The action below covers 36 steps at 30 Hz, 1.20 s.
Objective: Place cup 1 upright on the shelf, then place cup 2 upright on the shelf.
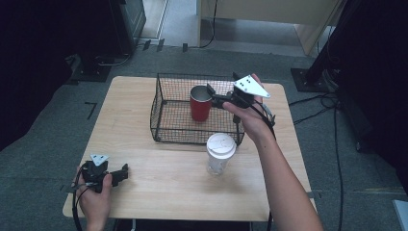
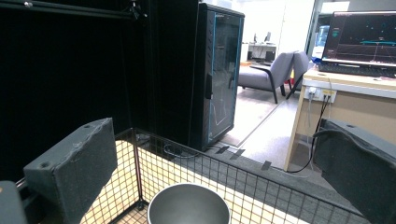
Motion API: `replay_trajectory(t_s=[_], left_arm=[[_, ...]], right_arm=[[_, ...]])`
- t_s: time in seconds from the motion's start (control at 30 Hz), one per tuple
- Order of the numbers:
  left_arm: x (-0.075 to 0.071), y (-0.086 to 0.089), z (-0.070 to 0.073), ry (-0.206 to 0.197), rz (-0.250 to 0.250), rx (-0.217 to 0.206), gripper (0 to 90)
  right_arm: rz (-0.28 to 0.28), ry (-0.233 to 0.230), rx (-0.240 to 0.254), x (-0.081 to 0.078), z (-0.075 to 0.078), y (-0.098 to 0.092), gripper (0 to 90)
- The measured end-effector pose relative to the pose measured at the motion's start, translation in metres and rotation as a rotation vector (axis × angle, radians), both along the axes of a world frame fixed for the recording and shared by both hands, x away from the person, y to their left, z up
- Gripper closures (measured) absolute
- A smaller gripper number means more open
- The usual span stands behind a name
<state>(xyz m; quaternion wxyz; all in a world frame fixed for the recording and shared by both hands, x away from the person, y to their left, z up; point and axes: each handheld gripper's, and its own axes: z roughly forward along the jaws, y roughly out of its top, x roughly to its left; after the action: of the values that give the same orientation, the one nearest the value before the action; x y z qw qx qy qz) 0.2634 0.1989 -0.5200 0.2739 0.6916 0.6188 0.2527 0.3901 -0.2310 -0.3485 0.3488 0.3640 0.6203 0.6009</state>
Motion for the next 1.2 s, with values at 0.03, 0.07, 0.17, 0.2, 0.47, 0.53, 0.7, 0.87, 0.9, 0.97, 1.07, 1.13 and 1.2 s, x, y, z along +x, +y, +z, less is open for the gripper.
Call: replay_trajectory(t_s=[0.03,0.07,0.17,0.2,0.47,0.53,0.7,0.87,0.9,0.97,1.07,1.13,1.2], left_arm=[[0.000,0.000,0.000,0.000,0.000,0.000,0.0],[0.000,0.000,0.000,0.000,0.000,0.000,0.0],[0.000,0.000,0.000,-0.001,0.000,0.000,0.0],[0.000,0.000,0.000,-0.001,0.000,0.000,0.0],[0.000,0.000,0.000,-0.001,0.000,0.000,0.0],[0.000,0.000,0.000,0.000,0.000,0.001,0.0],[0.000,0.000,0.000,-0.001,0.000,0.000,0.0],[0.000,0.000,0.000,0.001,0.000,0.000,0.0],[0.000,0.000,0.000,0.001,0.000,0.000,0.0],[0.000,0.000,0.000,0.000,0.000,0.000,0.0],[0.000,0.000,0.000,0.000,0.000,0.000,0.0],[0.000,0.000,0.000,0.001,0.000,0.000,0.0],[0.000,0.000,0.000,0.001,0.000,0.000,0.0]], right_arm=[[0.001,0.000,0.001,-0.002,0.000,-0.002,0.0],[0.003,0.006,0.002,-0.005,-0.001,-0.003,0.0],[0.004,0.013,-0.003,-0.013,-0.004,-0.007,0.0],[0.006,0.010,-0.002,-0.016,-0.005,-0.009,0.0],[-0.009,0.011,0.007,-0.034,-0.008,-0.023,0.0],[-0.007,0.002,0.004,-0.039,-0.007,-0.026,0.0],[-0.014,-0.003,0.016,-0.051,-0.007,-0.033,0.0],[-0.020,0.003,0.030,-0.063,-0.011,-0.041,0.0],[-0.022,0.004,0.035,-0.066,-0.012,-0.044,0.0],[-0.027,0.008,0.039,-0.071,-0.015,-0.047,0.0],[-0.034,0.014,0.038,-0.079,-0.020,-0.052,0.0],[-0.035,0.018,0.042,-0.085,-0.024,-0.055,0.0],[-0.036,0.017,0.038,-0.090,-0.027,-0.057,0.0]])
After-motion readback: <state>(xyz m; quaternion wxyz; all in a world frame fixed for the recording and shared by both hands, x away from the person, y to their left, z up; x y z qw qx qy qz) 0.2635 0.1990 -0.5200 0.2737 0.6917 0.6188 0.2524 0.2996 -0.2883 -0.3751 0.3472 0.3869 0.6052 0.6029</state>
